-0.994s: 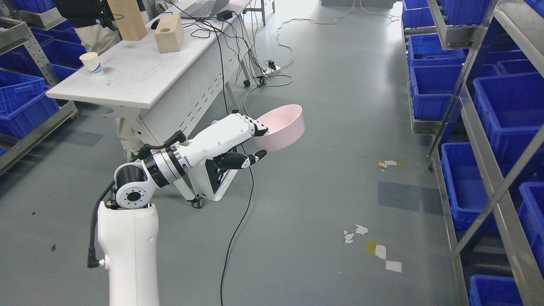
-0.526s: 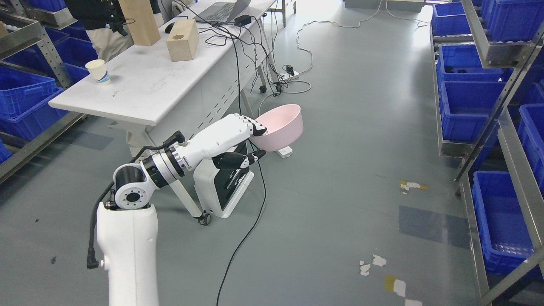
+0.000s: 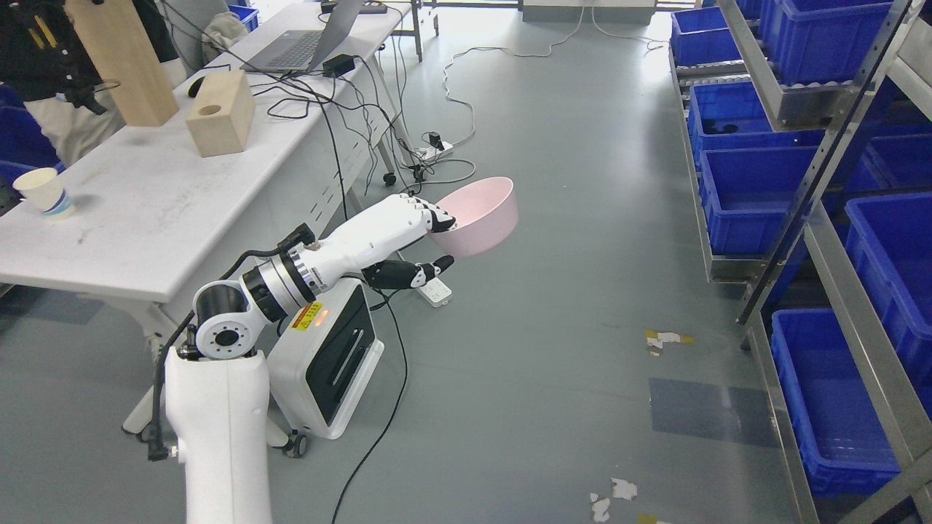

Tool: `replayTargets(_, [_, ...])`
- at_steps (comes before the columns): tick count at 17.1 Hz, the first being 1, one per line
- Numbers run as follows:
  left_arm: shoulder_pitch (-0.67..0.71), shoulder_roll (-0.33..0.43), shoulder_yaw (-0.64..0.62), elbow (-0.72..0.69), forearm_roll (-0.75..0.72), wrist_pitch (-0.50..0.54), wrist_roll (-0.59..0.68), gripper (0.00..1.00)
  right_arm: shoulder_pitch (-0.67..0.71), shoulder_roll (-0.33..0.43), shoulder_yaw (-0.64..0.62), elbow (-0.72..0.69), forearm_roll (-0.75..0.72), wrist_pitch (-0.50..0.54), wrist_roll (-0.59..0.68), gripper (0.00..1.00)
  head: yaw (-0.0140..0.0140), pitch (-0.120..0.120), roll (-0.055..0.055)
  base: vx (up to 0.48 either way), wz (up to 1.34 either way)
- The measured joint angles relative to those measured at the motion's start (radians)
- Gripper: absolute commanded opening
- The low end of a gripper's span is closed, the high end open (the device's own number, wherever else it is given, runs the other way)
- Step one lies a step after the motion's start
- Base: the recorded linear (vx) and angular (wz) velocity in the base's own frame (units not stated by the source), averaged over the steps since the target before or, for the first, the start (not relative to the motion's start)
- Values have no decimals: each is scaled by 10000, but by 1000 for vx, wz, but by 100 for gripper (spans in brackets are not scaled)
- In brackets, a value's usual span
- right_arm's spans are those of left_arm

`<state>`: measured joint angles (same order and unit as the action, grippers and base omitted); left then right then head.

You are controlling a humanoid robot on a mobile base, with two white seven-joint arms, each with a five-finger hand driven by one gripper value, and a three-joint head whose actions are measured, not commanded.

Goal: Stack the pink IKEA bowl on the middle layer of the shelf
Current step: 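Hold the pink bowl in the left hand while the robot turns and drives, then move the held bowl over the pink bowl stack on the middle shelf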

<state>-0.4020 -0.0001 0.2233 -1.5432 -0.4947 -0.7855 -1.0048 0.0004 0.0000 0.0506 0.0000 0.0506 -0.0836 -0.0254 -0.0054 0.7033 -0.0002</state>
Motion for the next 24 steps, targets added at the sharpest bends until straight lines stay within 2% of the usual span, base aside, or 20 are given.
replayTargets(13, [-87,1,-14,0,7,-1,33,3,-6,0,0,0,0,0,50,100,0,0,0,168,-246])
replayTargets(24, [-560,1,-286,-3,120,-1,149,3,2,0,0,0,0,0,-7,100,0,0,0,26,-880])
